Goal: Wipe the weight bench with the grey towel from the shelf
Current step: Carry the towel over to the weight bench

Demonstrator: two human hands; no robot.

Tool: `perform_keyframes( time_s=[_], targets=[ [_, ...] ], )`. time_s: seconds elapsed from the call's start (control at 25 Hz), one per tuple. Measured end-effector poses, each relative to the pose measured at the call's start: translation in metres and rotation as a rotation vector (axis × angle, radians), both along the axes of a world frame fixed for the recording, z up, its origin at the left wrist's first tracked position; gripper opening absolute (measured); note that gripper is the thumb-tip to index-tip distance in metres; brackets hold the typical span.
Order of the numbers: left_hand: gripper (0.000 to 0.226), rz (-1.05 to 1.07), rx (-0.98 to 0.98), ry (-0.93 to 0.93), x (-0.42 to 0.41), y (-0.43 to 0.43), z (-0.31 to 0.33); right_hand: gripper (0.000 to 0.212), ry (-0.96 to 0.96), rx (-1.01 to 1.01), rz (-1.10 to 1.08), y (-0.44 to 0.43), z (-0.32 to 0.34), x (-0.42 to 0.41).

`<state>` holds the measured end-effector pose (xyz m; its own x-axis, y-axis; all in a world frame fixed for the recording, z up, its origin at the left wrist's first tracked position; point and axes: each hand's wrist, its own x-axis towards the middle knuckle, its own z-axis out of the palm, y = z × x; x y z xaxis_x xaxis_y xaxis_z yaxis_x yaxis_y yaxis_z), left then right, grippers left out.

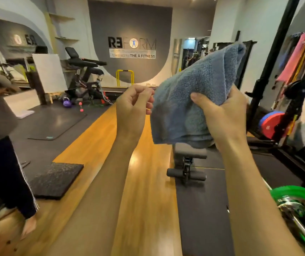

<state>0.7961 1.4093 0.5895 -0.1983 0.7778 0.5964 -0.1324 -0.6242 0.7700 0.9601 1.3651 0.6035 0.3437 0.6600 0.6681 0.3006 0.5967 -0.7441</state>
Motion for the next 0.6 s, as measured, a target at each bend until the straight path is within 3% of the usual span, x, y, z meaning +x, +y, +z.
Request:
perform_keyframes(
  time_s=[0.32, 0.6],
  targets=[
    [0.019, -0.094, 0.041, -0.043, -0.045, 0.369, 0.003, 0.024, 0.017, 0.022, -0.002, 0.349, -0.012, -0.061],
    [0.02, -0.165, 0.073, -0.029, -0.043, 0.674, 0.029, 0.026, -0.054, 0.054, -0.108, 0.636, 0.016, -0.068]
  ],
)
